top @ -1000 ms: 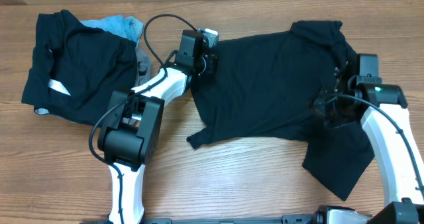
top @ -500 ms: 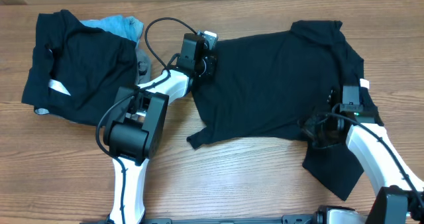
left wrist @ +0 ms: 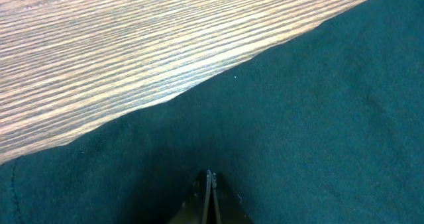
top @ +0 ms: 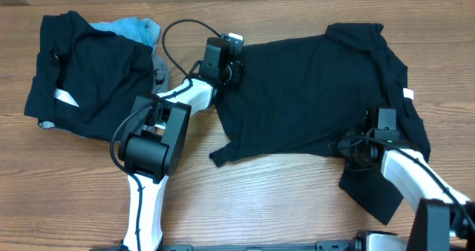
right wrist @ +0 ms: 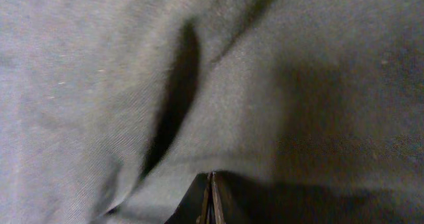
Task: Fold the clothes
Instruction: 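Pull both corners outward with both grippers to flatten the shirt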
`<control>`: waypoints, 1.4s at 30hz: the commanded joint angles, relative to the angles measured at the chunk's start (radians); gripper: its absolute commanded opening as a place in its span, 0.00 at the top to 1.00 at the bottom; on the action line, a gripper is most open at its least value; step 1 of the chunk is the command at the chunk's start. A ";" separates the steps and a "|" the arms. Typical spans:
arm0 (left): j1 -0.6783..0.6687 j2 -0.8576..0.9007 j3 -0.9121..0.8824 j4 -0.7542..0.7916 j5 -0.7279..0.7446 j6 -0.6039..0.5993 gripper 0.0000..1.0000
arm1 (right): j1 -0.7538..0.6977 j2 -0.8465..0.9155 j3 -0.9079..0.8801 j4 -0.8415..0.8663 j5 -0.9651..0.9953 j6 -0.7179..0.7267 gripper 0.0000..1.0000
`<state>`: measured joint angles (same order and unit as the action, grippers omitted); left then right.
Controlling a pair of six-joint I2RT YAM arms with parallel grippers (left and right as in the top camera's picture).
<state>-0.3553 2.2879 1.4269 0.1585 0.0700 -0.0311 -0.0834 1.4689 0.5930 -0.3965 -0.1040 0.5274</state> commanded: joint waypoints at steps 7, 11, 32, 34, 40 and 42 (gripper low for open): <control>0.067 0.041 0.002 0.012 -0.080 0.062 0.96 | 0.006 0.172 -0.011 -0.108 0.045 0.017 0.96; 0.114 0.041 0.003 0.077 -0.080 0.061 0.96 | 0.005 0.172 -0.010 -0.150 0.062 0.050 0.96; 0.079 -0.084 0.406 -0.596 0.092 0.051 0.96 | 0.003 0.172 0.135 -0.338 0.096 0.093 0.96; 0.049 -0.084 0.406 -0.628 0.069 0.046 0.96 | 0.003 0.172 0.135 -0.335 0.096 0.093 0.96; -0.026 -0.051 0.413 -0.686 -0.080 0.050 0.96 | 0.003 0.172 0.135 -0.339 0.091 0.093 0.96; -0.025 -0.019 0.413 -0.678 -0.081 0.053 0.96 | 0.003 0.172 0.135 -0.342 0.077 0.094 0.96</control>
<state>-0.3874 2.2253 1.8194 -0.5308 0.0582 0.0254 -0.0826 1.5909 0.7727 -0.7074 -0.0898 0.6277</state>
